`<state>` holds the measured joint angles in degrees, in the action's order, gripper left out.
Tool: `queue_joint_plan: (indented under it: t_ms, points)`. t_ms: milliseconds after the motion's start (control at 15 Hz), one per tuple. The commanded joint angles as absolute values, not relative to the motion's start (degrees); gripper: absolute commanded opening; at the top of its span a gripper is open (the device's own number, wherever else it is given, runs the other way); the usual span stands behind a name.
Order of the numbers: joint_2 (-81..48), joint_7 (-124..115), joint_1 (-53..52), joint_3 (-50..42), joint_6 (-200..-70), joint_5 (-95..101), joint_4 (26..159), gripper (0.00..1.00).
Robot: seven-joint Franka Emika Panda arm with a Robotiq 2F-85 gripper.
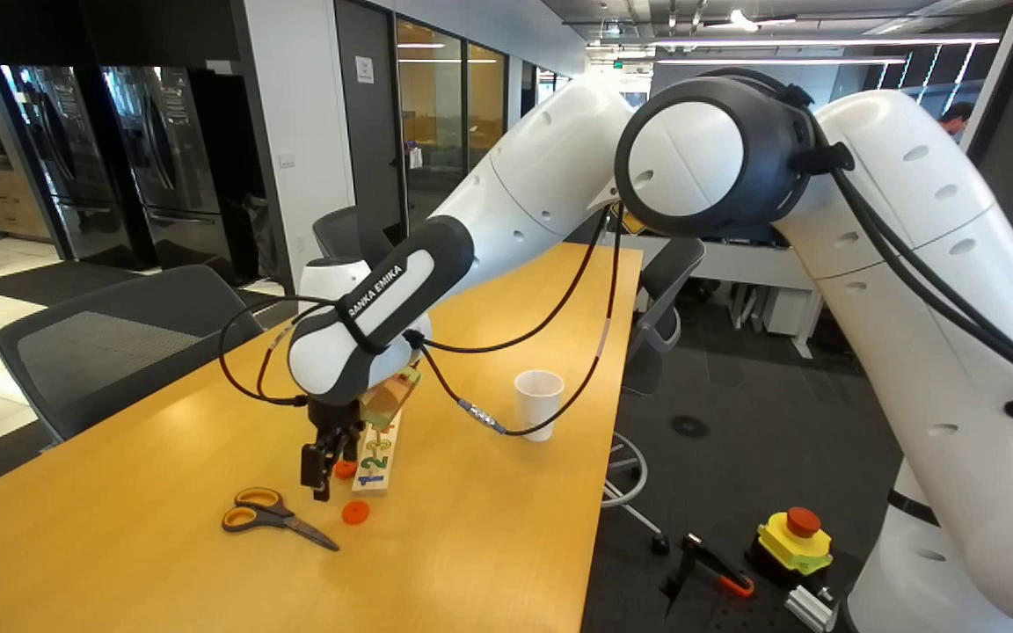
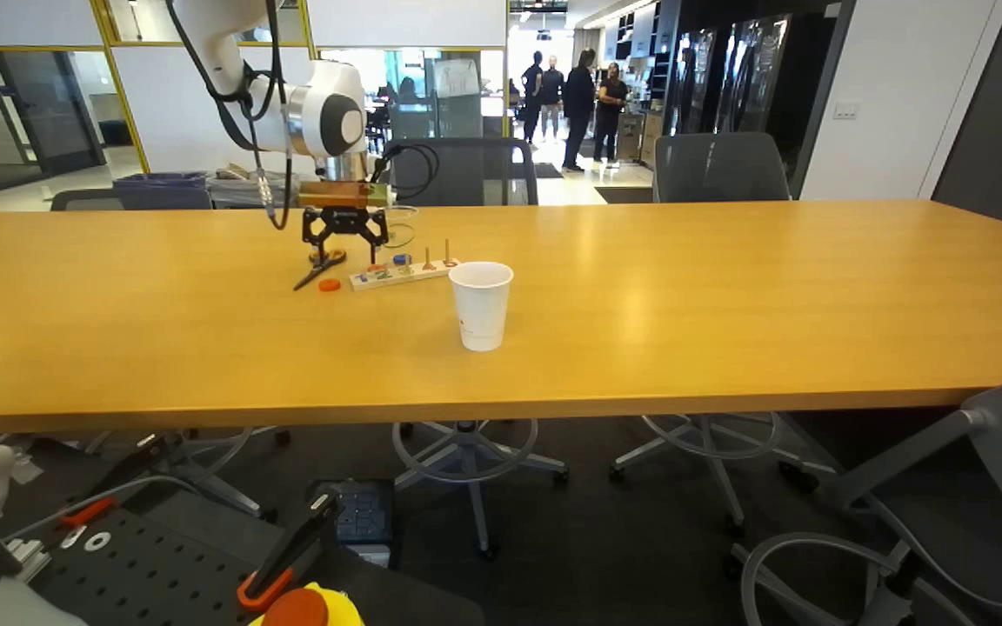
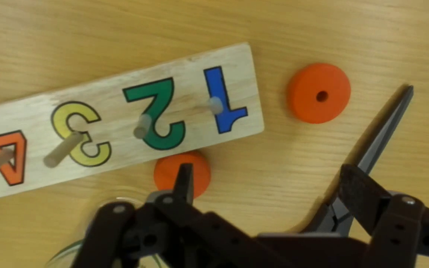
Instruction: Put two round orange blocks in the white cup then put the blue round block in the clear cup, then put the last two round orange blocks
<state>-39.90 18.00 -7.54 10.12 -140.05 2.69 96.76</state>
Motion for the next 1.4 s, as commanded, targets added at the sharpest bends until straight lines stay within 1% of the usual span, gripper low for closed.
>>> queue_joint_plan:
  t_ms: [0,467,1333]
  points:
    - [-41.1,18.2,-7.7,9.1,-143.0,5.1,95.5,1.00]
    - [-43.3,18.0,-7.5,8.2,-145.4,6.8,94.3,1.00]
    - [-43.6,17.7,-7.7,8.1,-145.3,7.0,93.3,1.00]
